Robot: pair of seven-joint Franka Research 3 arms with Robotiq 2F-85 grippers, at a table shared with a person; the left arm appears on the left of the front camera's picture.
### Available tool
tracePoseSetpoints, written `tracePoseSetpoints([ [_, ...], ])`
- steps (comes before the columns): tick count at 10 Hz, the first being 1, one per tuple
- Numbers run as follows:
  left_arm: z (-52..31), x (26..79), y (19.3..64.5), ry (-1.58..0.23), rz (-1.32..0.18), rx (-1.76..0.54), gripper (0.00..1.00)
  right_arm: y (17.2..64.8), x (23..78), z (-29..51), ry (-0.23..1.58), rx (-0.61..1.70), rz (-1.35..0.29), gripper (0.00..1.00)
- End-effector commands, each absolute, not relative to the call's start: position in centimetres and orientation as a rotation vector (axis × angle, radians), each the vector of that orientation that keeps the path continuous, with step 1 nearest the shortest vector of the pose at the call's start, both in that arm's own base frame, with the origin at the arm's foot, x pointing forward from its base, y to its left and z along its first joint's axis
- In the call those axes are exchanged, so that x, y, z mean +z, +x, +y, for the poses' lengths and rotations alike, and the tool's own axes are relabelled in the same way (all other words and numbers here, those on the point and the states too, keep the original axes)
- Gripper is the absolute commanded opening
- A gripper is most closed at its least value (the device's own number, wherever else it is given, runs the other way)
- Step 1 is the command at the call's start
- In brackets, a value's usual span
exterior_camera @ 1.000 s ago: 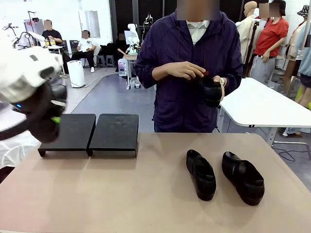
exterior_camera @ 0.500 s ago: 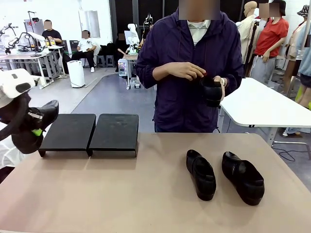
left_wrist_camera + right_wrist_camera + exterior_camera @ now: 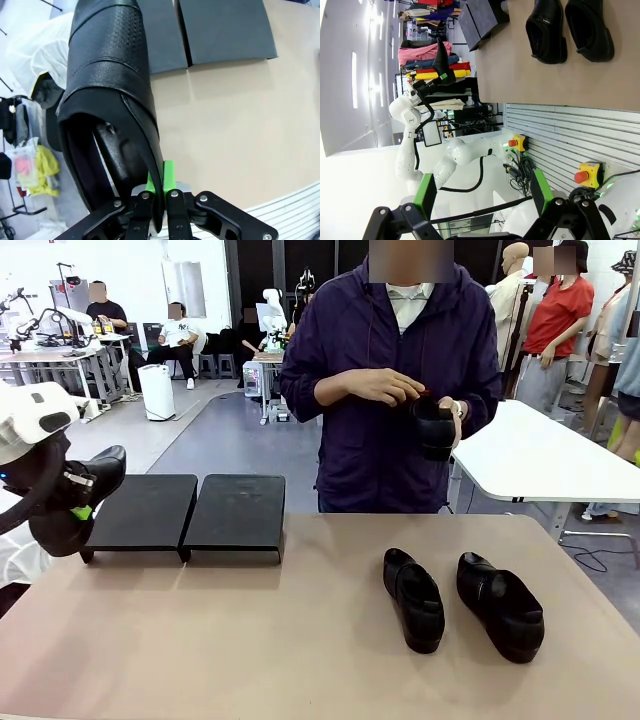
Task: Organize the shoes by placing them on the stand.
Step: Place the Shoe from the middle of the table onto the Shoes Stand.
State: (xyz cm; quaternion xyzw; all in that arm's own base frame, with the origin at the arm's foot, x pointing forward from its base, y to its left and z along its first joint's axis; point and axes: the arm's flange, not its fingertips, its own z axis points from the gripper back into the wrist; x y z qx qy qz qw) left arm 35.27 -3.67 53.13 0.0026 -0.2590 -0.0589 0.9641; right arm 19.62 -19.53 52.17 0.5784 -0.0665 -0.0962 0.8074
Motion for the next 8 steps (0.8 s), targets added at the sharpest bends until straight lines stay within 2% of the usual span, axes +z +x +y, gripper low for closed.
tracePoseSetpoints([
  [1, -3.6, 51.1, 39.0, -0.023, -0.516, -0.136, 0.0, 19.4, 52.4, -19.7, 1.24, -0.18, -0.155, 1.0],
  [2, -3.6, 49.2, 41.9, -0.019, -0.509, -0.166, 0.0, 19.4, 52.4, -19.7, 1.24, -0.18, -0.155, 1.0],
  [3, -3.2, 47.6, 44.3, 0.022, -0.584, -0.188, 0.0, 19.4, 52.4, -19.7, 1.24, -0.18, -0.155, 1.0],
  [4, -2.8, 46.4, 45.9, -0.054, -0.59, -0.226, 0.0, 19.4, 52.4, -19.7, 1.24, -0.18, -0.155, 1.0],
  [6, -1.6, 44.5, 47.7, -0.061, -0.625, -0.197, 0.0, 19.4, 52.4, -19.7, 1.24, -0.18, -0.155, 1.0],
  [8, -0.3, 43.3, 48.7, 0.013, -0.689, -0.174, 0.0, 19.4, 52.4, -19.7, 1.24, -0.18, -0.155, 1.0],
])
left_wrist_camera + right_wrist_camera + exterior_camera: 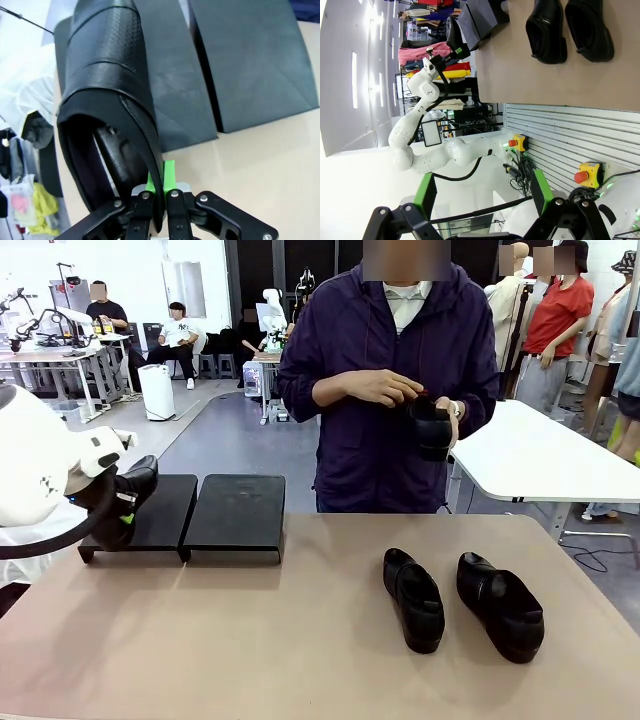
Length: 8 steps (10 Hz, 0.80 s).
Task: Organize the shoes by placing them on the stand.
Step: Place the Shoe from the middle of the table onto the Shoes Stand.
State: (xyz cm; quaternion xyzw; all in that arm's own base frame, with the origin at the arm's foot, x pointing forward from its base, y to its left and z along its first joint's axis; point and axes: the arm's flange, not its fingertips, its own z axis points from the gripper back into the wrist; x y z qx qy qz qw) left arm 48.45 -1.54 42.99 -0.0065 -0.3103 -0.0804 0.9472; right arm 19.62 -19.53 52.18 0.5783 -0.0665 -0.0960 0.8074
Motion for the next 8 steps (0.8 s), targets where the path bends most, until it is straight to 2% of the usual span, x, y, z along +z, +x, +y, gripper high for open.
tracePoseSetpoints([
  [1, 0.2, 42.6, 49.2, 0.013, -0.708, -0.179, 0.0, 19.4, 52.4, -19.7, 1.24, -0.18, -0.155, 1.0],
  [8, 1.6, 41.4, 51.8, 0.112, -0.827, -0.199, 0.0, 19.4, 52.4, -19.7, 1.24, -0.18, -0.155, 1.0],
])
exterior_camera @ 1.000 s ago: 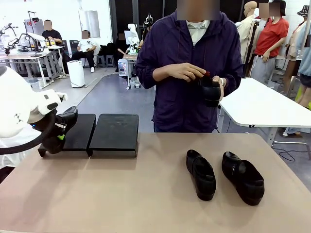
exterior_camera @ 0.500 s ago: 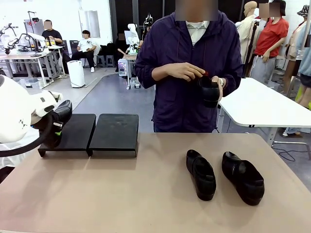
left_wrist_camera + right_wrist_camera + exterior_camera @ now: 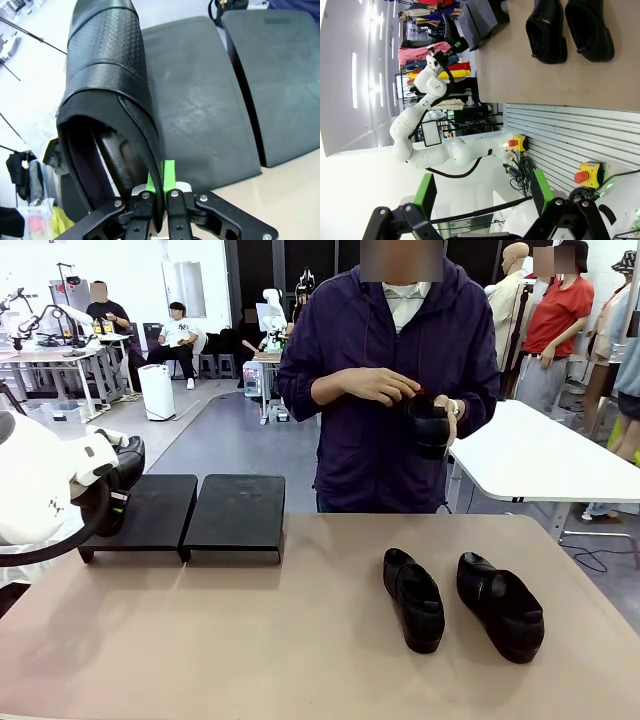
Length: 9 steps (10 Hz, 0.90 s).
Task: Organize the shoes by placing them on the stand.
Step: Place the Shoe from the middle of the table onto the Shoes Stand.
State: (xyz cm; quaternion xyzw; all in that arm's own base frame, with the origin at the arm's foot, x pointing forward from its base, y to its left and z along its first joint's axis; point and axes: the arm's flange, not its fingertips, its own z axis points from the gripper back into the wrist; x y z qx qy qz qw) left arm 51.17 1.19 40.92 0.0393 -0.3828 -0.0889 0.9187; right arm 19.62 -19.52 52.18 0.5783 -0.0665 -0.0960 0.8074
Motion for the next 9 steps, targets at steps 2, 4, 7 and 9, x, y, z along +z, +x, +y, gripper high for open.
tracePoseSetpoints([
  [2, 1.5, 40.8, 52.0, 0.098, -0.81, -0.21, 0.0, 19.4, 52.4, -19.7, 1.24, -0.18, -0.155, 1.0],
  [4, 1.5, 40.1, 52.2, 0.103, -0.781, -0.215, 0.0, 19.4, 52.4, -19.7, 1.24, -0.18, -0.155, 1.0],
  [7, 1.5, 39.2, 52.7, 0.104, -0.731, -0.22, 0.0, 19.4, 52.4, -19.7, 1.24, -0.18, -0.155, 1.0],
  [9, 1.5, 39.1, 52.8, 0.082, -0.734, -0.212, 0.72, 19.4, 52.4, -19.7, 1.24, -0.18, -0.155, 1.0],
])
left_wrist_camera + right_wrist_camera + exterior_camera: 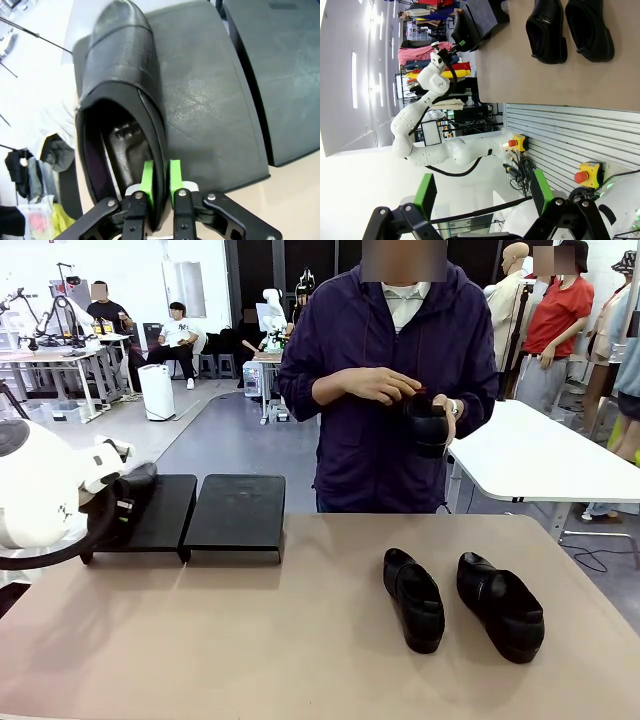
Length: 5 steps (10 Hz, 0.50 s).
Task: Organize the shoes by placing them on the stand.
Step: Place the Shoe from the middle of the table onto the Shoes Stand.
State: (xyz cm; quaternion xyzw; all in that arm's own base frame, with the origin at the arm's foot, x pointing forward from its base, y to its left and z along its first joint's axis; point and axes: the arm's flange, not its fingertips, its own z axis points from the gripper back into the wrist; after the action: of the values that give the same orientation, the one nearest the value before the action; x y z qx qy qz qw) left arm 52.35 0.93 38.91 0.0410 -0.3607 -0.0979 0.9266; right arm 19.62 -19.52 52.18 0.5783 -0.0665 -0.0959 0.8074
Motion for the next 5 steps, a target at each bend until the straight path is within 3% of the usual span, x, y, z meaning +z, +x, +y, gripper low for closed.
tracePoseSetpoints([
  [1, 1.6, 39.1, 52.8, 0.078, -0.746, -0.205, 1.0, 19.4, 52.4, -19.7, 1.24, -0.18, -0.155, 1.0],
  [5, 2.4, 40.8, 52.3, 0.112, -0.798, -0.11, 1.0, 19.4, 52.4, -19.7, 1.24, -0.18, -0.155, 1.0],
])
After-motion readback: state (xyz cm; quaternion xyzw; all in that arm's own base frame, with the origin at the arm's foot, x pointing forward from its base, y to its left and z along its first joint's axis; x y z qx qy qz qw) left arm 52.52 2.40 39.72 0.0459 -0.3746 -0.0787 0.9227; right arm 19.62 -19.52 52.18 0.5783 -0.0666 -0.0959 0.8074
